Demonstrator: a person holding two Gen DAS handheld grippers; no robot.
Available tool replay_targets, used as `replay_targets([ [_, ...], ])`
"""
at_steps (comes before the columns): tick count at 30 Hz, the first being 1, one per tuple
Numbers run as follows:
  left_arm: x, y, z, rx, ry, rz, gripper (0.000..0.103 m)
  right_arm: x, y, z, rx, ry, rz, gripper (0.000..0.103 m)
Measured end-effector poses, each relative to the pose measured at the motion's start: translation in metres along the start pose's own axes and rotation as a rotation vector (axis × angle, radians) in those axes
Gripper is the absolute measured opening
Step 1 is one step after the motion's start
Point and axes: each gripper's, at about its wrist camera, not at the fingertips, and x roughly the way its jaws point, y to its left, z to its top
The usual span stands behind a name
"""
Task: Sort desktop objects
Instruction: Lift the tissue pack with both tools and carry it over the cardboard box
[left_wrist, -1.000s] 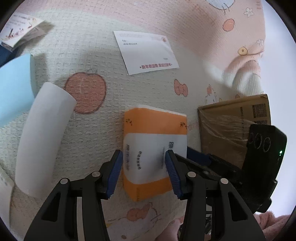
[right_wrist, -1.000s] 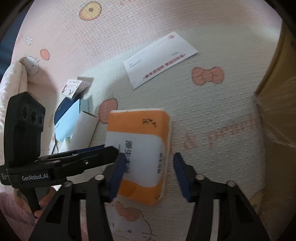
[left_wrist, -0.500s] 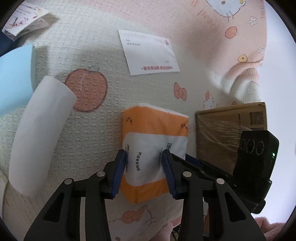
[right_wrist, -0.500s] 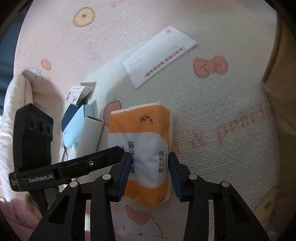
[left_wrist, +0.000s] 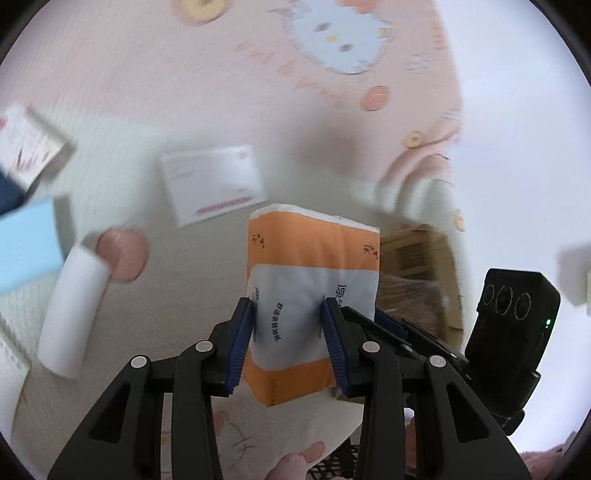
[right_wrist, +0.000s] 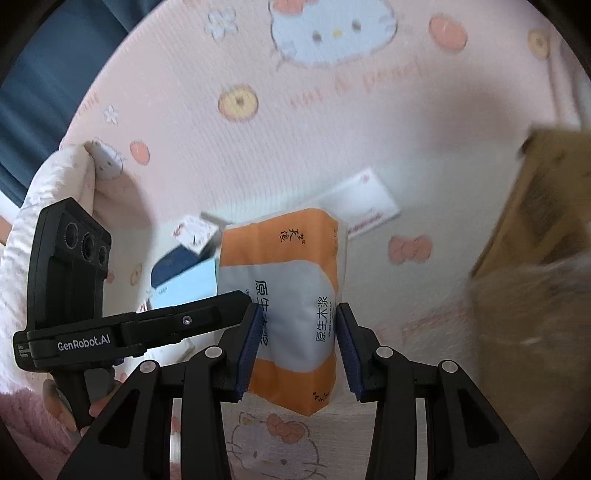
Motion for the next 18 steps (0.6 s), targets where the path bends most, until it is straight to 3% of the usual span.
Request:
replay_targets([
  [9,0.008,-0.084,0.017,0.156,-0.039,-0.087,0.042,-0.081,-0.021,0.015,0.030,-0.150,-0.066,0.038],
  [18,0.041,-0.165,0.033,0.306,-0.003,-0.152,0.042,-0.148,-0.064,0.025,0.078,-0.280,-0.158,0.038],
])
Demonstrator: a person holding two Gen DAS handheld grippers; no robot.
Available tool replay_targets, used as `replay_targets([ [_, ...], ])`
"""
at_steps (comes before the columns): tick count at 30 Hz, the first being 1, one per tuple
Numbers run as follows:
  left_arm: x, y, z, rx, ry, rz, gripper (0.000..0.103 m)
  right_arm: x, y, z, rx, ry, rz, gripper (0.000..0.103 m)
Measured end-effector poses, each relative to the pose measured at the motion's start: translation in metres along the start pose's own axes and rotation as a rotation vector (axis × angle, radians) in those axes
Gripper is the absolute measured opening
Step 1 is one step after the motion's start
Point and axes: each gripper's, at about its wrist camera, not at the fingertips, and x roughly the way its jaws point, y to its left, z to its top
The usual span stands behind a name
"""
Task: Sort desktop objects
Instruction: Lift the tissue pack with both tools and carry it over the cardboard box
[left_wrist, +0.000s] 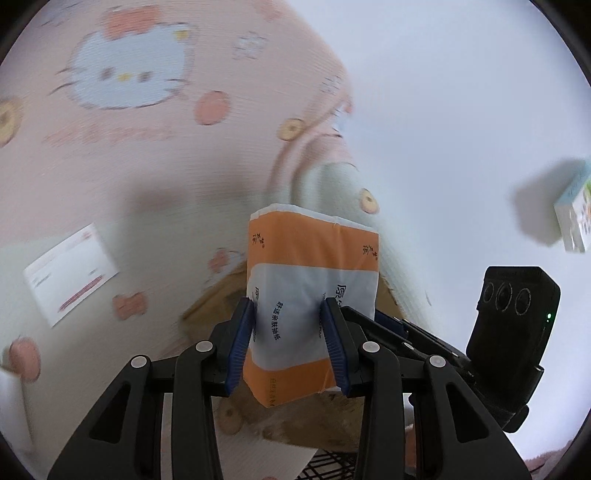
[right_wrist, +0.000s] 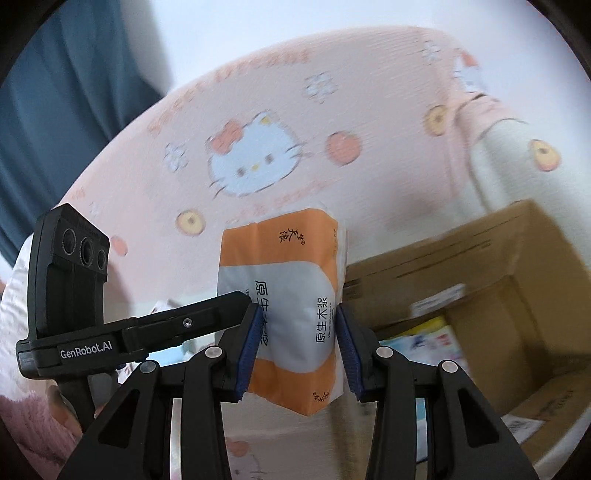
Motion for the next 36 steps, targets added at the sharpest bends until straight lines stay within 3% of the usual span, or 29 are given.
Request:
replay_targets([
  [7,0.045,-0.043,0.005,0.078,0.084,-0.008,0.042,-0.025,-0.054,0.007,0.076,-0.006,-0.051,0.038],
  [13,0.076,-0.045,-0.016,0.044,0.189,0.025,0.041,-0.022,-0.087,-0.005,0.114,0.109,-0.059,0.038],
  [20,0.101,-0.047,-0.029,0.062,0.271,0.108,0.041,-0.001,-0.125,-0.022,0.232,0.222,0.022,0.038],
  [25,0.115,-0.068,-0.036,0.209,0.311,0.239,0.041,0.018,-0.155,-0.029,0.373,0.293,0.124,0.038],
  [29,0.121,-0.075,-0.038,0.249,0.347,0.301,0.041,0.028,-0.164,-0.036,0.436,0.327,0.170,0.038],
  [36,0.118,-0.065,-0.031,0.133,0.417,0.252,0.041,0.033,-0.168,-0.031,0.430,0.346,0.173,0.038],
])
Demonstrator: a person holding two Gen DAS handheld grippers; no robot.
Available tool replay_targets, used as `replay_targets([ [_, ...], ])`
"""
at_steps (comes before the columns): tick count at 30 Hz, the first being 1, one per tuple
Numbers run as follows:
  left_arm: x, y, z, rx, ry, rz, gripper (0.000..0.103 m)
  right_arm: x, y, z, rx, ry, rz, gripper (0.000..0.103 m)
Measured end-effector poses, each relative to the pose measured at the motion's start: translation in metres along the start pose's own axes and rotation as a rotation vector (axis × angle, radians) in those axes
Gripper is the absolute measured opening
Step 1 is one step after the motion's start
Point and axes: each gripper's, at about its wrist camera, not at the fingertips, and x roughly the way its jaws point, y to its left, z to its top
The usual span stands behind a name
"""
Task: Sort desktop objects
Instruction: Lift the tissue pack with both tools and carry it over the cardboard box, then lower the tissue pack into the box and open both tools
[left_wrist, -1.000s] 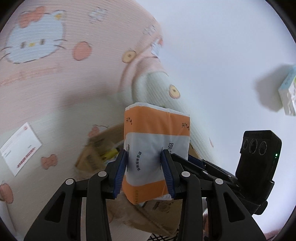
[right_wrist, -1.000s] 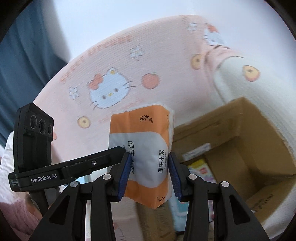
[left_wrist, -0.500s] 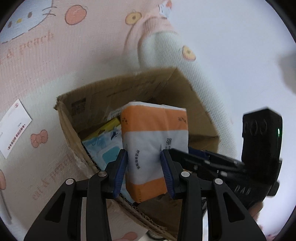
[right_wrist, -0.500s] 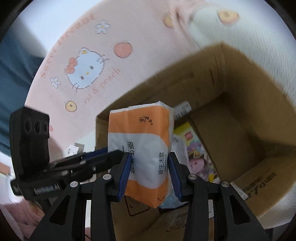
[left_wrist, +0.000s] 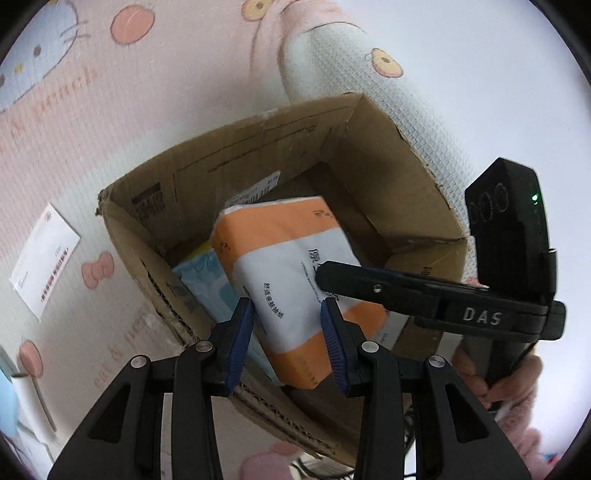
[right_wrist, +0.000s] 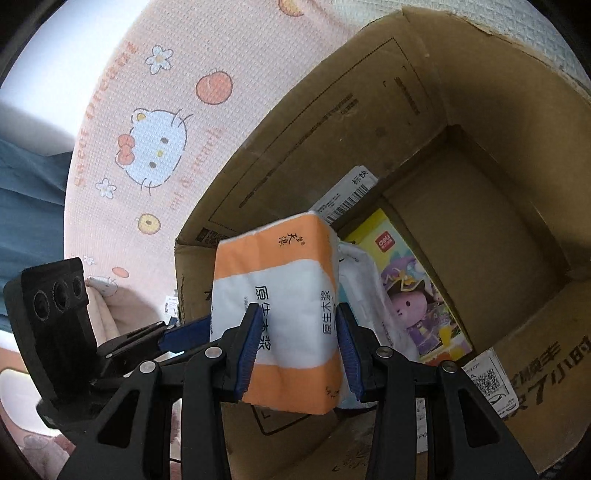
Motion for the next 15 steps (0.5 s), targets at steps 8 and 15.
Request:
replay_targets([
  [8,0.001,-0.017,-0.012,0.095,0.084,-0.003,0.041,0.029,-0.009,0.005,0.001,0.099,-0.033,0.038],
  [15,0.001,-0.016,-0.015,0.095,0.093,0.002,0.041,0.034,0.000,-0.001,-0.051,0.126,-0.125,0.038],
])
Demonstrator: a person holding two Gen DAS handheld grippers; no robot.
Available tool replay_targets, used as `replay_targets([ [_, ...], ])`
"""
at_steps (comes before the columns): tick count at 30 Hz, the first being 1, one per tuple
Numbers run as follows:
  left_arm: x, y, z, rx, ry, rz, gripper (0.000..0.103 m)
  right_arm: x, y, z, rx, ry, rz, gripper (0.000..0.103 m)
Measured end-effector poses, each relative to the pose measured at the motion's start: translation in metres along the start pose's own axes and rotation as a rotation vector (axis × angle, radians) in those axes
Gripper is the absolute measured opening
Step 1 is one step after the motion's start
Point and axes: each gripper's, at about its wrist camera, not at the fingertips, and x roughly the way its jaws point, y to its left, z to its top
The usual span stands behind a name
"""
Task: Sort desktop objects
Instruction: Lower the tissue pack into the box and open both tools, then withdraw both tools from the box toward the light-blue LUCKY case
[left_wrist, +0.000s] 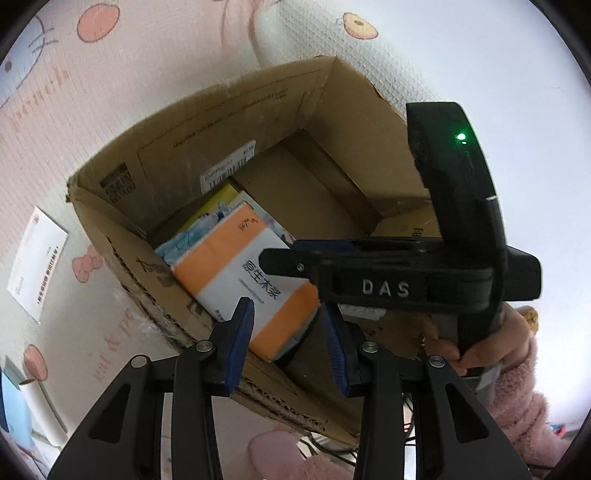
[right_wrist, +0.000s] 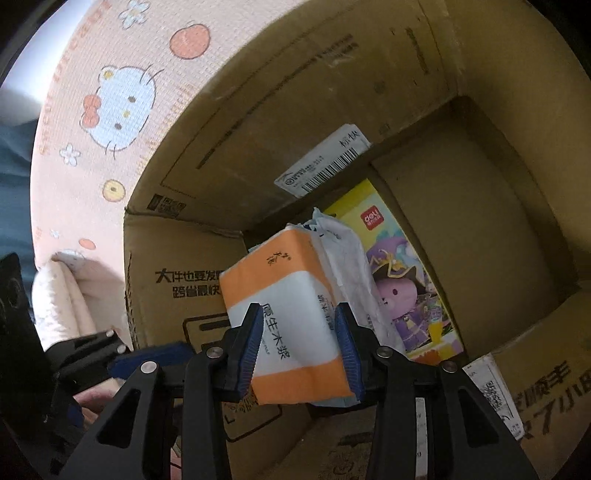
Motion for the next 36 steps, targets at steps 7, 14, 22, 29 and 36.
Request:
replay_targets([
  [7,-0.010,0.005,0.005,-0.026,-0.058,0.005,0.041,-0.020,0.017,-0.004,-0.033,-0.045,-0.067,0.038],
  [14,-0.034,0.013,0.009,-0.025,-0.166,0.037,0.042,-0.036,0.034,0.001,-0.070,-0.110,-0.200,0.038],
  [22,-0.047,0.032,0.006,-0.041,-0.213,0.059,0.042,-0.043,0.047,-0.001,-0.042,-0.121,-0.219,0.038],
  [29,-0.063,0.054,0.000,-0.072,-0.275,0.049,0.046,-0.060,0.109,-0.002,-0.182,-0.247,-0.315,0.041],
  [36,-0.093,0.092,-0.009,-0.054,-0.259,0.105,0.052,-0.050,0.176,-0.002,-0.444,-0.375,-0.431,0.059],
])
